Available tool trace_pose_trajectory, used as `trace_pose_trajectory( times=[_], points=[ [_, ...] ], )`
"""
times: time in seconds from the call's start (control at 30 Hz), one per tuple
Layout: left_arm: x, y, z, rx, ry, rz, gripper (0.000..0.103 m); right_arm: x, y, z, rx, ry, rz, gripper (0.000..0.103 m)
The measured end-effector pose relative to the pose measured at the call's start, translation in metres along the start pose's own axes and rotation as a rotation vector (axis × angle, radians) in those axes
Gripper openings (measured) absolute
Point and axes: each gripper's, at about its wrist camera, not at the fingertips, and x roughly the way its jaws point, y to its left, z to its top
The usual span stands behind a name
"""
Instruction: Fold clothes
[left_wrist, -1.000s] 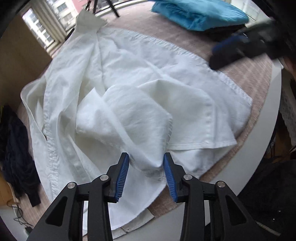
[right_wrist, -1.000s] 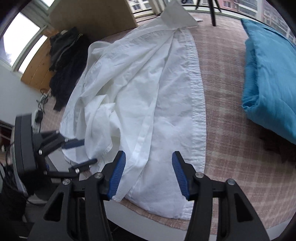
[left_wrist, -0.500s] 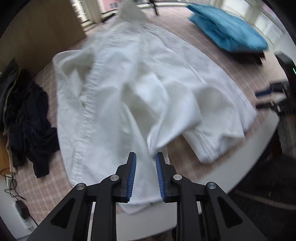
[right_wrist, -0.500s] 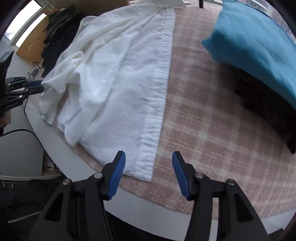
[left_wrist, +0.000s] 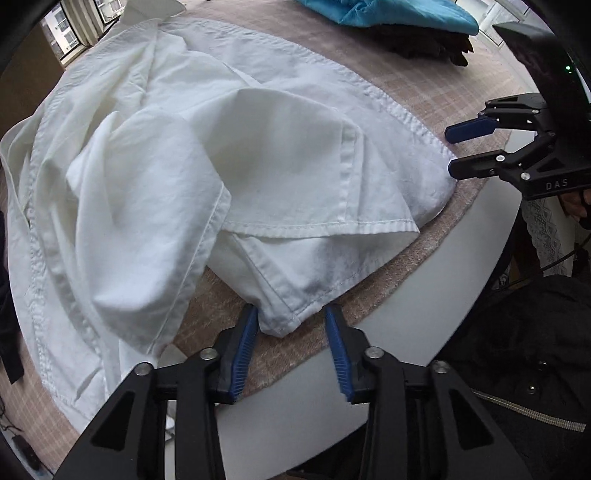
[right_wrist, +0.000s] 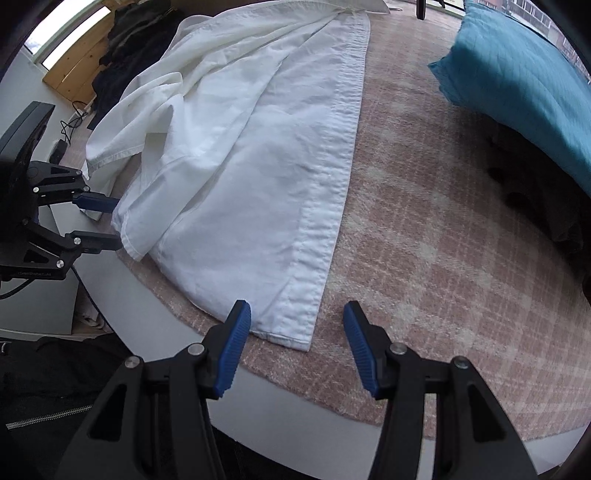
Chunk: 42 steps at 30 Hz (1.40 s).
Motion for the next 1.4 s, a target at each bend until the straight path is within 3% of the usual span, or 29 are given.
trace_pose_trajectory(
  times=[0.03,0.07,0.1,0.13,0.17,0.23,0.4,0.53,0.63,0.77,0.8,0.9,0.97,1.03,1.2,1.23,1.27,1.33,1.4],
  points=[
    [-0.002,0.001,0.002,0.004,-0.009,-0.003,0.014,0.000,0.001,0.000,-0.009,-0.002,-0.006,0.051],
    [-0.005,0.003,0.003,-0.002,-0.013,-0.019,0.008,0.000,0.003,0.000,-0.018,-0.003,-0.013,0.047],
    [-0.009,0.006,0.005,-0.014,-0.022,-0.031,0.006,-0.001,0.004,0.000,-0.027,-0.005,-0.019,0.040],
    [-0.015,0.009,0.007,-0.022,-0.036,-0.032,0.004,-0.001,0.005,0.000,-0.036,-0.006,-0.026,0.019],
    [-0.020,0.012,0.008,-0.029,-0.050,-0.034,0.004,-0.001,0.006,0.000,-0.045,-0.008,-0.032,0.011],
    [-0.033,0.016,0.010,-0.032,-0.073,-0.036,0.003,-0.005,0.007,0.002,-0.052,-0.022,-0.012,0.006],
    [-0.065,0.031,0.007,-0.050,-0.099,-0.066,0.003,-0.035,-0.001,0.005,0.003,-0.086,0.109,0.003],
    [-0.071,0.031,-0.001,-0.032,-0.094,-0.041,0.003,-0.026,-0.003,-0.002,0.012,-0.071,0.061,0.005],
    [-0.055,0.023,-0.005,-0.026,-0.058,-0.032,0.003,-0.020,-0.005,-0.008,0.019,-0.061,0.025,0.023],
    [-0.027,0.011,-0.016,0.014,0.026,0.009,0.009,-0.011,-0.004,-0.010,0.024,-0.049,0.019,0.023],
    [-0.030,0.011,-0.020,0.012,0.016,0.017,0.010,-0.010,-0.004,-0.009,0.020,-0.050,0.011,0.024],
    [-0.045,0.007,-0.028,0.009,-0.027,0.061,0.011,-0.006,-0.011,-0.011,0.000,-0.038,-0.066,0.040],
    [-0.059,-0.007,-0.032,0.036,-0.079,0.078,0.014,-0.006,-0.022,-0.016,0.032,-0.029,-0.031,0.041],
    [-0.062,-0.026,-0.031,0.093,-0.096,0.064,0.025,-0.006,-0.028,-0.020,0.052,-0.038,-0.011,0.041],
    [-0.055,-0.053,-0.022,0.187,-0.094,0.043,0.028,0.000,-0.018,-0.026,-0.033,-0.058,-0.062,0.042],
    [-0.053,-0.052,-0.021,0.187,-0.094,0.047,0.028,0.001,-0.013,-0.027,-0.063,-0.061,-0.062,0.033],
    [-0.054,-0.046,-0.020,0.167,-0.097,0.054,0.028,0.001,-0.009,-0.029,-0.104,-0.063,-0.078,0.015],
    [-0.055,-0.033,-0.020,0.127,-0.103,0.066,0.028,0.000,-0.007,-0.030,-0.165,-0.050,-0.133,0.006],
    [-0.057,-0.018,-0.021,0.073,-0.110,0.076,0.027,-0.009,-0.021,-0.031,-0.146,-0.011,-0.117,0.002]
  ],
)
